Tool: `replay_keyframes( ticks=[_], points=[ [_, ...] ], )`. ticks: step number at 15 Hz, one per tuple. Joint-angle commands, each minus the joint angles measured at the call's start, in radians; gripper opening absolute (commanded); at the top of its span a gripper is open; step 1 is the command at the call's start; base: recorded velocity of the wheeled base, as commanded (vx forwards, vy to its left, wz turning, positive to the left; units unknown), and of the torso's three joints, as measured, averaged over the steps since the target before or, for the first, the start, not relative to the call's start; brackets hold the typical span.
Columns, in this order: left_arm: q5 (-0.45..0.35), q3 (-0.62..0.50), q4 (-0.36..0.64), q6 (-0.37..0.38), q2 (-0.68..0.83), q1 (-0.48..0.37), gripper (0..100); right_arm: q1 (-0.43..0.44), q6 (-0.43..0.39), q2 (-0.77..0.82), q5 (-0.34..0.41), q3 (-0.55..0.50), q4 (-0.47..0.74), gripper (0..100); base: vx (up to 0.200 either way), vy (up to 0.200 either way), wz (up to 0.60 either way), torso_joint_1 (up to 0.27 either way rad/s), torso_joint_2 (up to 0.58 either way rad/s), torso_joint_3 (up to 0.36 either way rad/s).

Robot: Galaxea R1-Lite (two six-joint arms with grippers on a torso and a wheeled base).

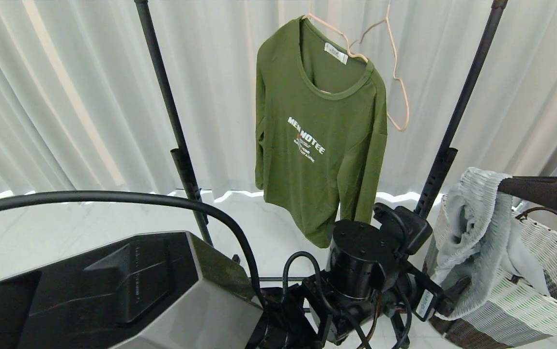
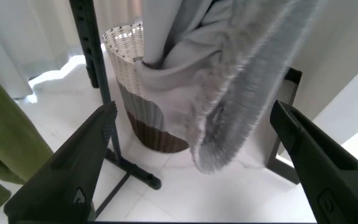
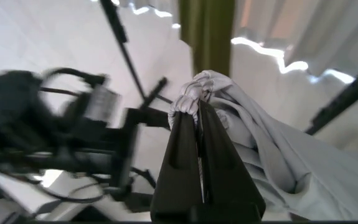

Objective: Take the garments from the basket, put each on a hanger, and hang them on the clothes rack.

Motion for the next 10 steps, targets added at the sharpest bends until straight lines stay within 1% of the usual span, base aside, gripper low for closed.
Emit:
replay_keyframes(
  ticks=[1,4,10],
  points=[
    [0.000,0.001,0.000,0.000,0.007,0.014,100,0.034,0.007,-0.033,0.002,-0.007,0.001,0,0.000,0.000,0.00,0.000,0.00,0.000],
    [0.000,0.001,-0.004,0.000,0.027,0.030,100,0.054,0.009,-0.056,0.002,-0.009,0.003,0,0.000,0.000,0.00,0.000,0.00,0.000],
    [0.000,0.016,-0.014,-0.002,0.052,0.022,100,0.055,0.009,-0.056,0.002,-0.026,0.001,0,0.000,0.000,0.00,0.000,0.00,0.000]
  ],
)
